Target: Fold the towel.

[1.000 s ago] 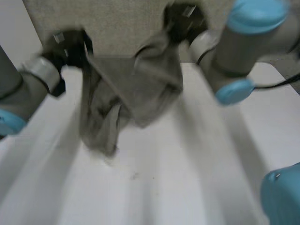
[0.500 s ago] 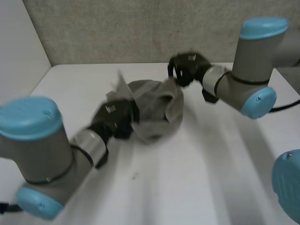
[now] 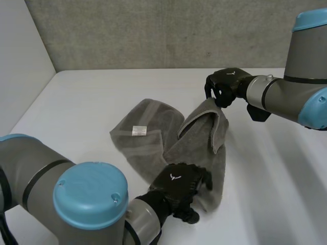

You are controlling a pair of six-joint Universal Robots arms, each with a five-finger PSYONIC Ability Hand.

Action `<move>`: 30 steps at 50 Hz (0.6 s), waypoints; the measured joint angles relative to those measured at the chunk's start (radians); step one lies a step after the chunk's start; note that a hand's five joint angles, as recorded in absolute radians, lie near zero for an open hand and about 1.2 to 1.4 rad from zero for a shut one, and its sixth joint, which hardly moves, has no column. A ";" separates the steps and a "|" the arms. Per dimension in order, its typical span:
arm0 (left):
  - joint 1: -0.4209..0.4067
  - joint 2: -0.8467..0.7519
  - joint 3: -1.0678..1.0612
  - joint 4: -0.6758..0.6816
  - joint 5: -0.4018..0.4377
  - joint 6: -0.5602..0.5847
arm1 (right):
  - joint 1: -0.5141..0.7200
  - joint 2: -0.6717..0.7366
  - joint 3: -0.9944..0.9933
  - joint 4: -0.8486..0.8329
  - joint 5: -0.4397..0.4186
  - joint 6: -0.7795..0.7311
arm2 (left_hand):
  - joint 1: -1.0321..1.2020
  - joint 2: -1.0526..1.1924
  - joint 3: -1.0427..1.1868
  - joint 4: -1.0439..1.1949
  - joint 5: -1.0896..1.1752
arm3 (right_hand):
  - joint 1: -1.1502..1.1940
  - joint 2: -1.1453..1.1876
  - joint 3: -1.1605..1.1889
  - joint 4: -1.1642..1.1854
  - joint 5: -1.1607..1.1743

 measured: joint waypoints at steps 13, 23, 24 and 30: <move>0.265 -0.058 0.135 0.045 -0.005 0.049 | -0.037 -0.064 0.121 -0.015 -0.012 -0.067 | -0.365 -0.368 -0.369 -0.368 -0.368 | 0.000 0.000 0.000 0.000 0.000; 0.397 -0.272 0.413 0.048 0.022 0.135 | -0.048 -0.196 0.326 -0.142 -0.064 -0.053 | -0.318 -0.319 -0.320 -0.318 -0.324 | 0.000 0.000 0.000 0.000 0.000; 0.398 -0.291 0.435 0.039 0.031 0.136 | -0.048 -0.208 0.341 -0.154 -0.066 -0.051 | -0.318 -0.316 -0.318 -0.316 -0.320 | 0.000 0.000 0.000 0.000 0.000; 0.391 -0.419 0.575 -0.036 0.122 0.132 | -0.048 -0.327 0.462 -0.246 -0.075 -0.012 | -0.313 -0.311 -0.313 -0.310 -0.316 | 0.000 0.000 0.000 0.000 0.000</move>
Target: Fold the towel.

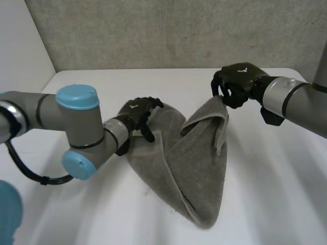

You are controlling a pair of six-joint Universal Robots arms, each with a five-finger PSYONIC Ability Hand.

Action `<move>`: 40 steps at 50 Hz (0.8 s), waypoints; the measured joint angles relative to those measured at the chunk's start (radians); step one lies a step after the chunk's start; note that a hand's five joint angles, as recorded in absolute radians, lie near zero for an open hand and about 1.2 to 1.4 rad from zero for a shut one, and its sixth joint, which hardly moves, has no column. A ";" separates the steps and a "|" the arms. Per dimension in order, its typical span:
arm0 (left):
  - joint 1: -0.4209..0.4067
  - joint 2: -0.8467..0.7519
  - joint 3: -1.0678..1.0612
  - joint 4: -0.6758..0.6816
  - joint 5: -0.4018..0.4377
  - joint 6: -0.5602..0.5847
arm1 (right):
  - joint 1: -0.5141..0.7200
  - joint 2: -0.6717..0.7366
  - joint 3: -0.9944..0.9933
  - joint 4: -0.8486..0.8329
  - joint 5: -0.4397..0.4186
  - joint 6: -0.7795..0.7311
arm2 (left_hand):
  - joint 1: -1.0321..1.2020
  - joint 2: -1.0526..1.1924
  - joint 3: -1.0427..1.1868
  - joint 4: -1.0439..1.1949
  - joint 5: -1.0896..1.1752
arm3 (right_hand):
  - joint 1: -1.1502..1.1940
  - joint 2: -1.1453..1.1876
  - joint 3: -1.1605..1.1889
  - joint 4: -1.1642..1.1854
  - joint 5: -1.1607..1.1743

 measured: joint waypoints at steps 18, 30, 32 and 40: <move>-0.059 -0.099 0.175 -0.049 0.062 -0.095 | 0.000 -0.197 0.166 -0.046 -0.046 0.055 | 0.073 0.070 0.071 0.071 0.073 | 0.000 0.000 0.000 0.000 0.000; -0.113 -0.219 0.303 -0.046 0.061 -0.129 | -0.002 -0.248 0.220 -0.043 -0.049 0.045 | 0.115 0.113 0.114 0.114 0.116 | 0.000 0.000 0.000 0.000 0.000; -0.116 -0.245 0.337 -0.045 0.061 -0.127 | -0.002 -0.261 0.232 -0.042 -0.051 0.044 | 0.116 0.115 0.116 0.114 0.117 | 0.000 0.000 0.000 0.000 0.000; -0.118 -0.322 0.459 -0.045 0.058 -0.122 | -0.004 -0.303 0.281 -0.044 -0.074 0.042 | 0.465 0.463 0.463 0.463 0.447 | 0.000 0.000 0.000 0.000 0.000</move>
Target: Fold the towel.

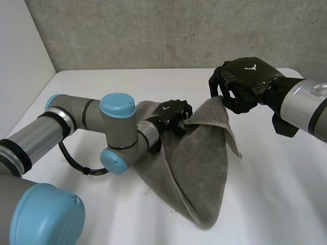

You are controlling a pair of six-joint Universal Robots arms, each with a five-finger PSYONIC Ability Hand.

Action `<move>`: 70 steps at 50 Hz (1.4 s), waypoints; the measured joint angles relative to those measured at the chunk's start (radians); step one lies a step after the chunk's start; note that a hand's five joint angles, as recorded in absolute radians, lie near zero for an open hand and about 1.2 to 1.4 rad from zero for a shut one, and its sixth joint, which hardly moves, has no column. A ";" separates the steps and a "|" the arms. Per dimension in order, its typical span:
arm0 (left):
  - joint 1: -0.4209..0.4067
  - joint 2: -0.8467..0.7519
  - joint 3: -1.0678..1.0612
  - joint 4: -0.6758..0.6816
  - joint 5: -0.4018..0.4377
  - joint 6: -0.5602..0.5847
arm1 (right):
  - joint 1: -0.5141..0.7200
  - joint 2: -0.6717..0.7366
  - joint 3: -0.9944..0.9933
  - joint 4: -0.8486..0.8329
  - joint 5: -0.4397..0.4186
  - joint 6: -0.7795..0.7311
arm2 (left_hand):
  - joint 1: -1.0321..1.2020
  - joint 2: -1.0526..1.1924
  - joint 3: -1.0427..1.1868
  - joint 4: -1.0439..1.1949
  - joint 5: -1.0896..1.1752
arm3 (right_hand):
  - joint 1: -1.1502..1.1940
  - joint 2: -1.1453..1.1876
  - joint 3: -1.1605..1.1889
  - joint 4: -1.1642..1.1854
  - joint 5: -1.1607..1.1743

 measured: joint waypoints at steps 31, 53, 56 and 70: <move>0.103 0.368 -0.375 -0.214 -0.264 0.270 | -0.020 0.366 -0.208 0.083 0.007 -0.070 | 0.390 0.413 0.413 0.414 0.423 | 0.003 0.000 0.000 0.000 0.000; 0.100 0.375 -0.385 -0.198 -0.260 0.393 | 0.056 0.243 0.096 -0.198 0.122 0.132 | 0.390 0.414 0.413 0.414 0.423 | -1.172 -1.011 -1.016 -1.011 -1.004; 0.100 0.373 -0.382 -0.197 -0.260 0.391 | 0.106 0.221 0.187 -0.290 0.154 0.152 | 0.390 0.414 0.413 0.414 0.423 | -1.170 -1.011 -1.016 -1.011 -1.004; 0.100 0.378 -0.392 -0.200 -0.262 0.385 | 0.279 0.348 0.218 -0.485 0.308 0.110 | 0.390 0.414 0.413 0.414 0.423 | -1.060 -0.923 -0.928 -0.930 -0.926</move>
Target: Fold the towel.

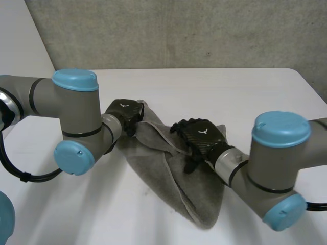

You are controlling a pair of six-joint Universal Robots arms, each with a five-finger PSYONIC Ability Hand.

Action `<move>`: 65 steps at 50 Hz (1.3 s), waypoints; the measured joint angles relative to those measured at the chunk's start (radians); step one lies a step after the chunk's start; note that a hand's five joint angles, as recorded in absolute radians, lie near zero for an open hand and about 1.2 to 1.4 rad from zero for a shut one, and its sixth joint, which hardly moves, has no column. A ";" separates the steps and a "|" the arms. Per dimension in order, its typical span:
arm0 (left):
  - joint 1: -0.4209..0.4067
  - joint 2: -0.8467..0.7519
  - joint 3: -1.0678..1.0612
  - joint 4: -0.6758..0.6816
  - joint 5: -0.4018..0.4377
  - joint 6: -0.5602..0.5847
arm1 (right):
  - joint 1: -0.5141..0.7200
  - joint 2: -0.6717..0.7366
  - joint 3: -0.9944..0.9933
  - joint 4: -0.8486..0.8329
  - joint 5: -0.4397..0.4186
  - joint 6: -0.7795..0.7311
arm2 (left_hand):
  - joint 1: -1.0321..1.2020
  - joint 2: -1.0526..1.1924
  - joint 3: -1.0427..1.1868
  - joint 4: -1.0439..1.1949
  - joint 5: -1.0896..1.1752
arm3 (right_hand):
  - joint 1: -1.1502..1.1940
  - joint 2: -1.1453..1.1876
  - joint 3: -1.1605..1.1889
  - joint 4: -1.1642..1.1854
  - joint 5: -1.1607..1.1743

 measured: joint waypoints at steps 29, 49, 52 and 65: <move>0.008 0.006 -0.058 -0.001 0.003 0.000 | -0.024 -0.014 -0.047 -0.075 0.128 -0.433 | 0.000 0.000 0.000 0.000 0.000 | 1.047 0.913 0.911 0.921 0.913; 0.008 -0.202 0.355 0.033 0.007 0.126 | -0.112 0.234 -0.740 0.360 0.036 -0.425 | 0.000 0.002 0.001 0.000 0.000 | 1.055 0.919 0.920 0.930 0.920; 0.011 -0.210 0.508 0.104 0.003 0.139 | -0.126 0.213 -0.824 0.242 0.044 -0.407 | 0.005 0.002 0.001 0.000 0.004 | 1.055 0.919 0.920 0.930 0.921; 0.060 -0.027 0.605 0.414 -0.013 -0.033 | -0.191 -0.035 -0.710 -0.282 0.052 -0.223 | 0.021 0.002 0.001 0.000 0.005 | 1.060 0.923 0.926 0.930 0.925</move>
